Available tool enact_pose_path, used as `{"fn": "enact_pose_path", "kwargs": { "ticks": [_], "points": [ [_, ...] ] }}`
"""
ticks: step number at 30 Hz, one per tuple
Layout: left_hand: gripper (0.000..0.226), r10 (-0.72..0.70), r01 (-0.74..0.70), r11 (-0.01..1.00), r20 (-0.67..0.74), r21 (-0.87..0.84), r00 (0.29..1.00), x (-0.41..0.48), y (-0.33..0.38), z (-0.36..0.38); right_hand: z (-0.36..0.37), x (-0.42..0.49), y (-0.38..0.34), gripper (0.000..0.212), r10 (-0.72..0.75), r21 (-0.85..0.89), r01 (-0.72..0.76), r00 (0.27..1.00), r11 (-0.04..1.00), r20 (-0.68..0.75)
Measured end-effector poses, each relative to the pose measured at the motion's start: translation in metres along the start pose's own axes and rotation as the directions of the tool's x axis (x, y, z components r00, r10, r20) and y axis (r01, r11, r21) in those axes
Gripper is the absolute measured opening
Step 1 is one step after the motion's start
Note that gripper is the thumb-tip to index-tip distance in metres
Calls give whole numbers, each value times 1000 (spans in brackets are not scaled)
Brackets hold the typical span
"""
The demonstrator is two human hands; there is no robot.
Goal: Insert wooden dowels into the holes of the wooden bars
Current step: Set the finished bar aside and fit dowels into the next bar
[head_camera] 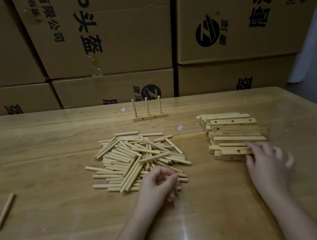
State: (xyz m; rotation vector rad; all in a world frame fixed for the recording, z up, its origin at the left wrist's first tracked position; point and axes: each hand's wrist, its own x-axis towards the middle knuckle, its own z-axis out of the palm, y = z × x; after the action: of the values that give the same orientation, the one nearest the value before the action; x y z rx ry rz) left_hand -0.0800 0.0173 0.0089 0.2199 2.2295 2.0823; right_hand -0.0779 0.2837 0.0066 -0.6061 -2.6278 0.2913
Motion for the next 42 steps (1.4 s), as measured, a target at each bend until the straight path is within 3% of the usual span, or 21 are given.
{"fn": "enact_pose_path", "kwargs": {
  "ticks": [3,8,11,14,18,21,27,29,31,35,37,42],
  "points": [
    [5,-19,19,1000,18,-9,1000,1,-1,1,-2,0,1,29,7,-46,-7,1000,999,-2],
    [4,-29,30,999,22,-22,999,1,-1,1,-4,0,3,25,62,125,-58,998,991,-28],
    [4,-19,20,999,37,-29,999,0,1,0,-6,-8,-13,25,-116,307,169,976,937,-183],
    [9,-26,28,996,31,-87,999,0,4,-3,-11,-30,-45,36,-276,517,374,926,770,-258],
    [22,-60,77,985,110,-157,992,-2,7,-1,-6,-59,-77,39,-525,482,588,806,650,-274],
    [34,-67,104,976,195,-190,978,-2,7,-5,-5,-64,-85,30,-598,453,668,739,591,-309],
    [41,-101,180,936,258,-303,961,4,0,-11,-1,-67,-85,32,-677,506,663,710,551,-193],
    [40,-105,191,899,229,-395,968,7,-4,-11,1,-67,-87,40,-672,571,626,722,531,-167],
    [41,-85,176,880,218,-441,972,9,-6,-12,1,-71,-90,52,-635,709,499,767,498,-93],
    [40,-48,146,866,211,-479,976,9,-5,-11,4,-78,-95,52,-491,931,42,857,362,153],
    [35,-39,142,850,209,-507,977,8,-4,-11,3,-79,-98,40,-473,940,-101,843,326,255],
    [39,-35,123,851,178,-510,983,8,-2,-10,1,-79,-101,29,-478,916,-225,797,333,370]
  ]
}}
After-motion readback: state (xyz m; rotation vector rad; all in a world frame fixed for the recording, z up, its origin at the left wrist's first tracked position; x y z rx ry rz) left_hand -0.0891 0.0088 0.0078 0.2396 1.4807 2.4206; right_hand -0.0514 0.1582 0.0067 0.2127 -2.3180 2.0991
